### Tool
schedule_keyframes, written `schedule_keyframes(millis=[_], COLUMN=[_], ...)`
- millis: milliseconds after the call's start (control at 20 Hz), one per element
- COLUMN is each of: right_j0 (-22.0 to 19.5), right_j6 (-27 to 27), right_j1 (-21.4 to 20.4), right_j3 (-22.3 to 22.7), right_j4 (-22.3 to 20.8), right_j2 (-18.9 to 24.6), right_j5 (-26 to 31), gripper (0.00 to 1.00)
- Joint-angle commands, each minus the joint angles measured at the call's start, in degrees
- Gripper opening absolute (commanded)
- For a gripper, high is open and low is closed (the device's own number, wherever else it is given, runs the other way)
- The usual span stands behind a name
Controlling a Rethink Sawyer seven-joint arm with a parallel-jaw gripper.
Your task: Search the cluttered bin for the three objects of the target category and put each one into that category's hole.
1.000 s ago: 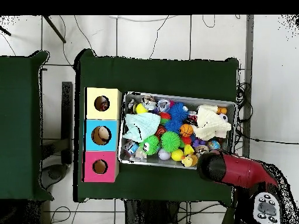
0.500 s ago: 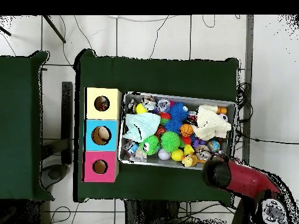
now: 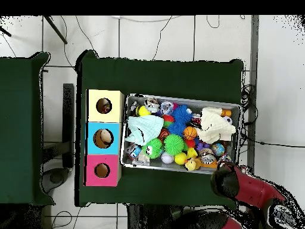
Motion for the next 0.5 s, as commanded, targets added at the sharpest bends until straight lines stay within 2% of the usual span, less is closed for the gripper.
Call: schedule_keyframes(millis=[50,500], right_j0=[1.8,5.1], right_j6=[11.1,12.0], right_j1=[3.7,3.3], right_j3=[1.7,2.0], right_j4=[2.0,3.3], right_j2=[2.2,-0.4], right_j5=[-3.6,-2.7], gripper=[1.00,1.00])
